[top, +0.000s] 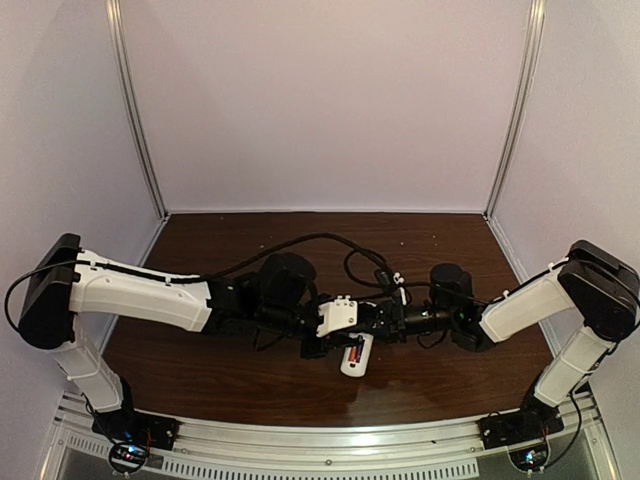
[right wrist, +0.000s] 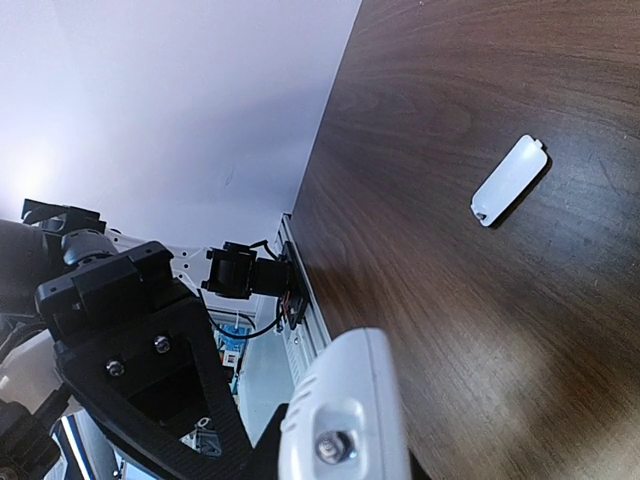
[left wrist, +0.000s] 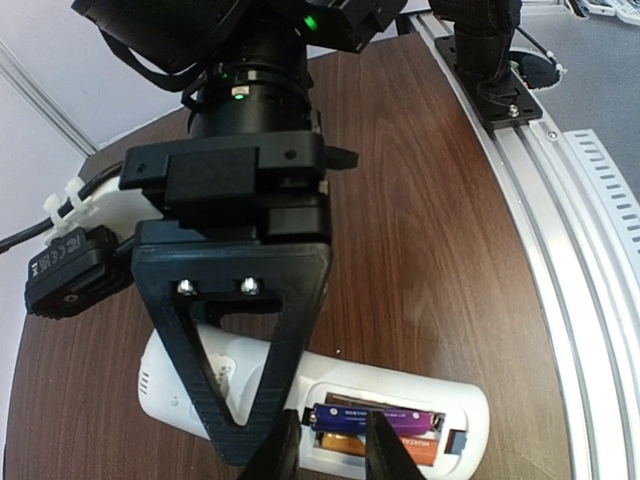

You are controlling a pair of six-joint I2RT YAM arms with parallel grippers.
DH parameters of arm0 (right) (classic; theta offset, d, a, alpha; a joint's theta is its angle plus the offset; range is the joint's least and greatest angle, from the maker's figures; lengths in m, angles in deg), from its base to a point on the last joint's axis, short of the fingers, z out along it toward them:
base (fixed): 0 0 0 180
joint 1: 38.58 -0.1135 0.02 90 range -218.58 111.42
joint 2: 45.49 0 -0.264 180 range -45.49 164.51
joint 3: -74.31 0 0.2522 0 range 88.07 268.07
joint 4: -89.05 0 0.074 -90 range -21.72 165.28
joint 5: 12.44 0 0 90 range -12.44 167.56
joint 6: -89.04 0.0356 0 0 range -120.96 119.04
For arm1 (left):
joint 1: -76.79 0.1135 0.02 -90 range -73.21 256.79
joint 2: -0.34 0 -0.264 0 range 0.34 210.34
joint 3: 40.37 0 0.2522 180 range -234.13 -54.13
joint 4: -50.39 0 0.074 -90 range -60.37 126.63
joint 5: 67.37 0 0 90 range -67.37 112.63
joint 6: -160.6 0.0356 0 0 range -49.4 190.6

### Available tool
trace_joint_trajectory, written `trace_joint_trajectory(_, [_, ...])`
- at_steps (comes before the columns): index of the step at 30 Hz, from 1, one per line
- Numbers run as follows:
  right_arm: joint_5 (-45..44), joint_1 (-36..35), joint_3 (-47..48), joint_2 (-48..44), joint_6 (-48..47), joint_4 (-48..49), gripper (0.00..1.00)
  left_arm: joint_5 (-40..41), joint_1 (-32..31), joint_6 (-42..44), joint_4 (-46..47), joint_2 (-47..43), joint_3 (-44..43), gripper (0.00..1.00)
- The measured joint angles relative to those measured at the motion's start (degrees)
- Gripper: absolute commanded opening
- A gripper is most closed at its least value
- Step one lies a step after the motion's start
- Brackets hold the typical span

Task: Load the batteries into the remote control
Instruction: Load the battery into the battery compartment.

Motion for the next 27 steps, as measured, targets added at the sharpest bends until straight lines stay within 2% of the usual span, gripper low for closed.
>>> trace_joint_trajectory(8, [0.1,-0.4,0.7,0.0,-0.5,-1.1,0.00,0.6,0.0,0.5,-0.5,0.8,-0.8,0.24])
trace_joint_trajectory(19, [0.0,-0.5,0.9,0.2,-0.8,-2.3,0.00,0.5,0.0,1.9,-2.3,1.9,-1.8,0.11])
trace_joint_trajectory(27, [0.0,-0.5,0.9,0.6,-0.5,-2.3,0.00,-0.2,-0.1,2.7,-2.3,2.2,-1.8,0.10])
